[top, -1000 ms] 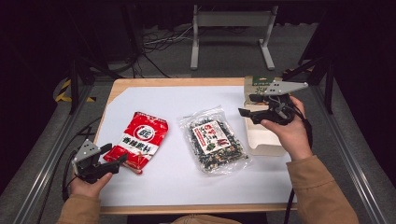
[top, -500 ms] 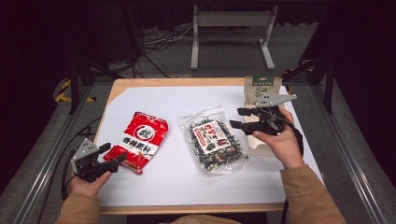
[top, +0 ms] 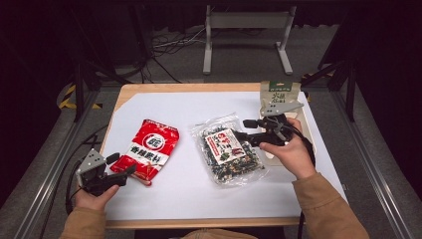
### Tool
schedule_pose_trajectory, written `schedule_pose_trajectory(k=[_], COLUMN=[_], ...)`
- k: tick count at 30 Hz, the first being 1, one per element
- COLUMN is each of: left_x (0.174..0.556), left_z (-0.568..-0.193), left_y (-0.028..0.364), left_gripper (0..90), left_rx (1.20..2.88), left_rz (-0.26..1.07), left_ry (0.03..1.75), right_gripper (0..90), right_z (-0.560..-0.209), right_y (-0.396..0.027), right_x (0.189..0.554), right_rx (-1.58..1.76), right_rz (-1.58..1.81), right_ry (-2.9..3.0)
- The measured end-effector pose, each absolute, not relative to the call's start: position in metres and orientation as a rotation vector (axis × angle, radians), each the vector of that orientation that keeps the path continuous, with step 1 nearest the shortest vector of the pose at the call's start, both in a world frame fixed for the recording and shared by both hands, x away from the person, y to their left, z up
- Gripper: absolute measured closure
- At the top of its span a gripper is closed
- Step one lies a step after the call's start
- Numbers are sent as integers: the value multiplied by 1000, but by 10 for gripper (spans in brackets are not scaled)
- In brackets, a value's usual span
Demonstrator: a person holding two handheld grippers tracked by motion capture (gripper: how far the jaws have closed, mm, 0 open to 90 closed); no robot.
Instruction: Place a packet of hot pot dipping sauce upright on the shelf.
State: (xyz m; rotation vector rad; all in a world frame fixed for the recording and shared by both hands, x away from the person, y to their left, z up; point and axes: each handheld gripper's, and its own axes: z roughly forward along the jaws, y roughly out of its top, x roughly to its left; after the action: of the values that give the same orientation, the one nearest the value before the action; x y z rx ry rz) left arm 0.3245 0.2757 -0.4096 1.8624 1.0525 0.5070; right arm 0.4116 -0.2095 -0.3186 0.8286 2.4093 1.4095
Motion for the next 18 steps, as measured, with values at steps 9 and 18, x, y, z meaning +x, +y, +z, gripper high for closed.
schedule_pose_trajectory(k=[9, 18], left_x=[319, 309], left_z=[-409, -410], left_y=[280, 287], left_gripper=[261, 261], left_rx=[1856, 1842], left_rz=[516, 526], left_ry=[1058, 1082], right_gripper=[407, 380], right_z=[-320, -323], right_y=[-175, -137], right_x=[418, 430], right_rx=[795, 722], right_rz=[1394, 1364], right_ry=[2465, 2531])
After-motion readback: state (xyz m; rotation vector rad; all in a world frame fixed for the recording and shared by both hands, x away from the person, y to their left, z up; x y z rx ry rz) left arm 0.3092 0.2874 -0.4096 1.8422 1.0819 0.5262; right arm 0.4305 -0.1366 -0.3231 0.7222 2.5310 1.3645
